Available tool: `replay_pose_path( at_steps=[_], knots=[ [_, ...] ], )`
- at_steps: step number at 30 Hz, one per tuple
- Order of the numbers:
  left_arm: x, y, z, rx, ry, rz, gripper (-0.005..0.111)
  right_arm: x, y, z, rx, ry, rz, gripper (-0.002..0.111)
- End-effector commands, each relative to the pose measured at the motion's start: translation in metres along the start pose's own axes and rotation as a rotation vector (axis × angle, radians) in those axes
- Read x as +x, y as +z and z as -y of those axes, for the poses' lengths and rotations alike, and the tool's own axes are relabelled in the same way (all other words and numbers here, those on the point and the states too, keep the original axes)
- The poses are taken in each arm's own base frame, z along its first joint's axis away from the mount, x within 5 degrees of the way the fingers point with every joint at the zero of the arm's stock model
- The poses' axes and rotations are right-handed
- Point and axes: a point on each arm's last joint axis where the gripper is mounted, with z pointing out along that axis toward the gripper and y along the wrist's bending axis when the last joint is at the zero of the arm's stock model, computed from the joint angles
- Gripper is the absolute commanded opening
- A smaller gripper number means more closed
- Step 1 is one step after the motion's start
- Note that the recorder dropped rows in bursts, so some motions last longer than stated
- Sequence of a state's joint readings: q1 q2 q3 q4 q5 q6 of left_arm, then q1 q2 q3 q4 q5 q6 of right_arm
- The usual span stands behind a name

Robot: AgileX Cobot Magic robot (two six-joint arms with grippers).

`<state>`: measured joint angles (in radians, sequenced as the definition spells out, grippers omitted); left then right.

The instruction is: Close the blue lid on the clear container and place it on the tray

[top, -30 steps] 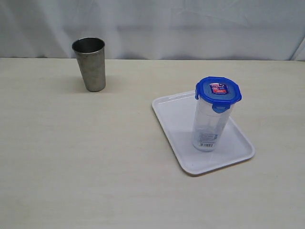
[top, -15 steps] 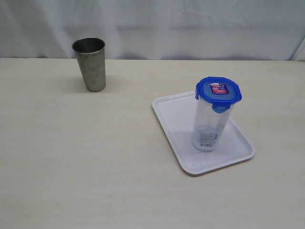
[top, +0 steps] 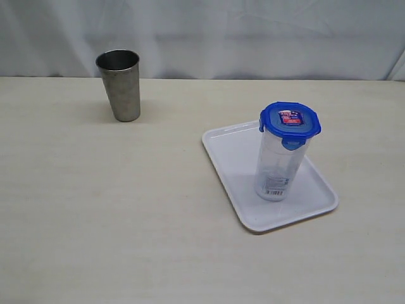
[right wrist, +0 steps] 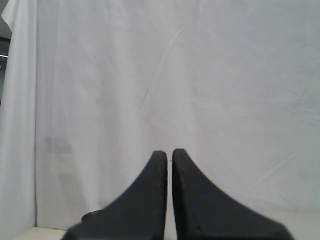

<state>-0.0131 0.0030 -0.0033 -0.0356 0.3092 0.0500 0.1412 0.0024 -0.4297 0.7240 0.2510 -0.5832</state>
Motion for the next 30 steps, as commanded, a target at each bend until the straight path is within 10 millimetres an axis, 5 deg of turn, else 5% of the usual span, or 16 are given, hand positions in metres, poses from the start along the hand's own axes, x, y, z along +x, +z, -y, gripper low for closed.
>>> replay_pose_path(
  at_steps=[1, 30],
  knots=[
    [0.0026, 0.0001, 0.0001, 0.001, -0.009, -0.018, 0.0, 0.0022, -0.0001, -0.0003, -0.004, -0.001, -0.01, 0.004],
    [0.002, 0.0001, 0.0001, 0.0, -0.001, -0.012, 0.0, 0.004, 0.0002, 0.0, -0.003, -0.014, -0.019, 0.004]
  ],
)
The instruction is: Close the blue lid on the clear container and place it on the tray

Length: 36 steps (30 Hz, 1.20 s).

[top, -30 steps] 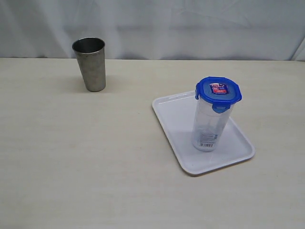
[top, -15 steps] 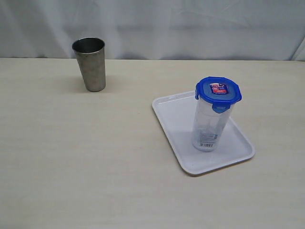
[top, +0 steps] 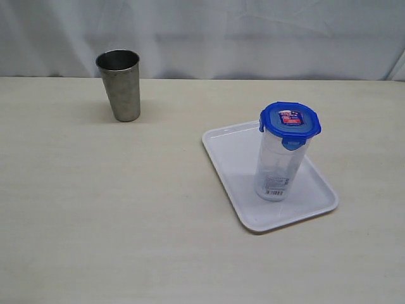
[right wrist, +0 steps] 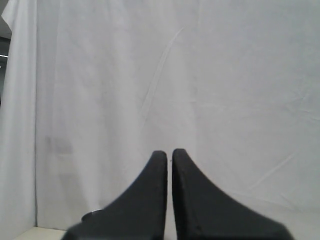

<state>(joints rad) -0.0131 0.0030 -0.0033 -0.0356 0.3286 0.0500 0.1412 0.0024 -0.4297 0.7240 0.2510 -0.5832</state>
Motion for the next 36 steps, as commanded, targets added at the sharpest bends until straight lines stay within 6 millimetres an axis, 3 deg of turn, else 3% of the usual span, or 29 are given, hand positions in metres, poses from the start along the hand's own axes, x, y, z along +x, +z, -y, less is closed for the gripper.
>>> replay_pose_path(
  at_steps=[1, 11, 15, 17, 18, 27, 36],
  knots=[
    [0.0, 0.0, 0.0, 0.0, -0.001, 0.005, 0.0, 0.006, 0.001, 0.001, 0.008, -0.034, -0.02, 0.004],
    [0.0, 0.0, 0.0, 0.0, -0.001, 0.005, 0.0, 0.07, 0.008, 0.027, 0.183, -0.065, 0.037, 0.004],
    [0.0, 0.0, 0.0, 0.0, -0.001, 0.005, 0.0, 0.108, 0.005, 0.032, 0.199, -0.128, -0.061, 0.004],
    [0.0, 0.0, 0.0, 0.0, -0.001, 0.005, 0.0, 0.111, 0.004, 0.033, 0.213, -0.135, -0.072, 0.004],
    [0.0, 0.0, 0.0, 0.0, -0.001, 0.005, 0.0, 0.121, 0.003, 0.034, 0.218, -0.135, -0.183, 0.004],
    [0.0, 0.0, 0.0, -0.001, 0.003, 0.005, 0.0, 0.153, -0.011, 0.041, 0.322, -0.161, -0.572, 0.004],
    [0.0, 0.0, 0.0, -0.001, 0.003, 0.005, 0.0, 0.152, -0.011, 0.041, 0.334, -0.159, -0.569, 0.004]
  ],
)
